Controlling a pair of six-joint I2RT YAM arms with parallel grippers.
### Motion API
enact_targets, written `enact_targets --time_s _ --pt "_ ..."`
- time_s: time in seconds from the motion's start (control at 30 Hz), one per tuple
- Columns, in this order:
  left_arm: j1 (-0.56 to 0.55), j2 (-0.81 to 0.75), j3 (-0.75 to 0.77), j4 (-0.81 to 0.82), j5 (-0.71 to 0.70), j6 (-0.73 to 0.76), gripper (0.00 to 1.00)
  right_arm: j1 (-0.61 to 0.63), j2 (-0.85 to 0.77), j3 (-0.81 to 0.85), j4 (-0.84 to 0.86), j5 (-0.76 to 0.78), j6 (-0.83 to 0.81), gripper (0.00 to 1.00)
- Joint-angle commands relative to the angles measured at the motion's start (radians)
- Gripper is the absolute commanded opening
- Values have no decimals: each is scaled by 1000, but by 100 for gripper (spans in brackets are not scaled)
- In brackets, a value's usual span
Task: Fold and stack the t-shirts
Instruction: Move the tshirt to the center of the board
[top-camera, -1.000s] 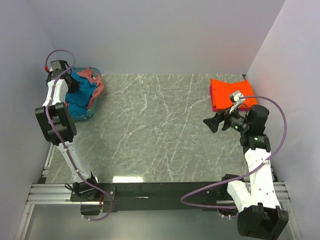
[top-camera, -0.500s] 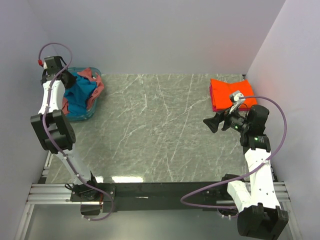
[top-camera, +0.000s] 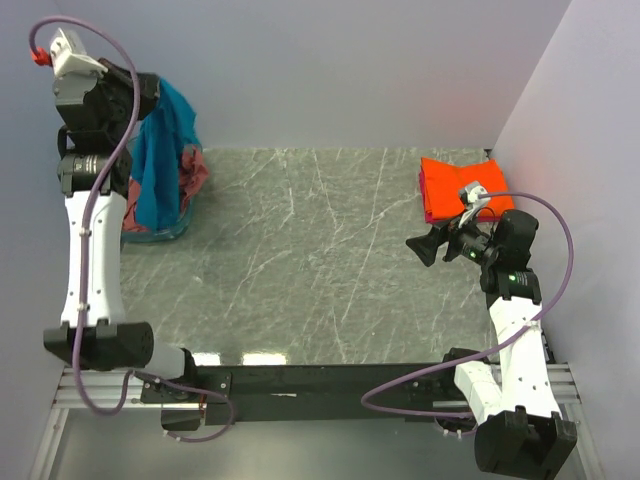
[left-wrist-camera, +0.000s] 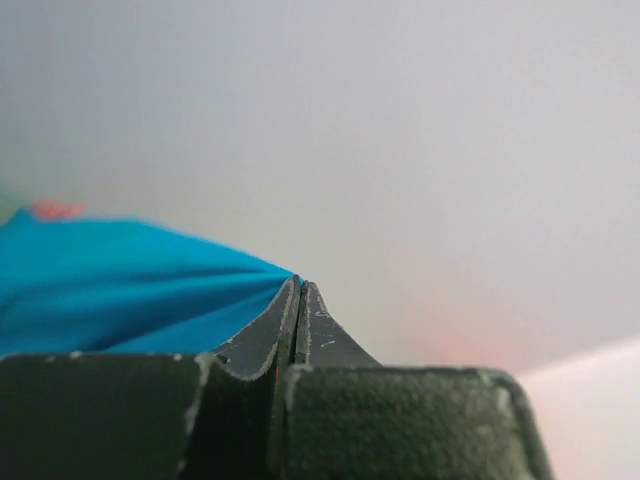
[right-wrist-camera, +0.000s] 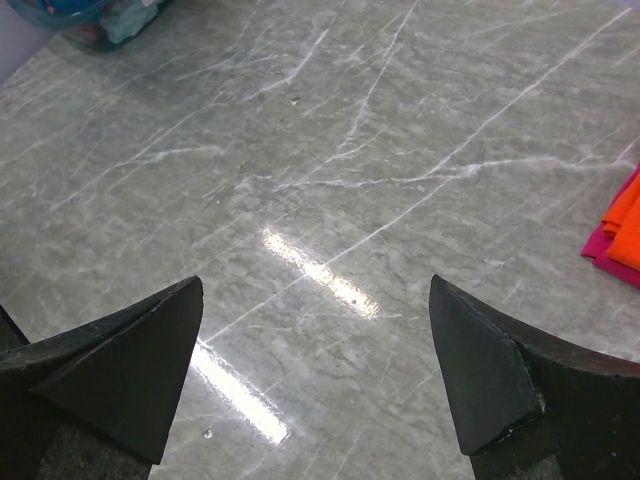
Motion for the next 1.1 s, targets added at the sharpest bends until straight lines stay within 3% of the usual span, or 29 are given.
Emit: enact_targets --time_s 0.0,0.37,0.53,0.83,0.93,1.07 --pt "-64 -71 80 129 26 -47 0 5 -16 33 26 -11 1 100" --pt "-290 -82 244 219 84 -114 0 -6 -17 32 27 -3 -7 100" --pt "-389 -54 237 258 133 -147 0 -8 -17 32 23 6 -12 100" --pt "-595 -48 64 278 205 -67 0 -21 -16 33 20 14 -19 100" --pt "-646 -75 -71 288 225 -47 0 -25 -13 35 17 19 -22 100" --pt "-680 -132 -382 342 239 -44 0 -23 -11 36 15 22 -25 100"
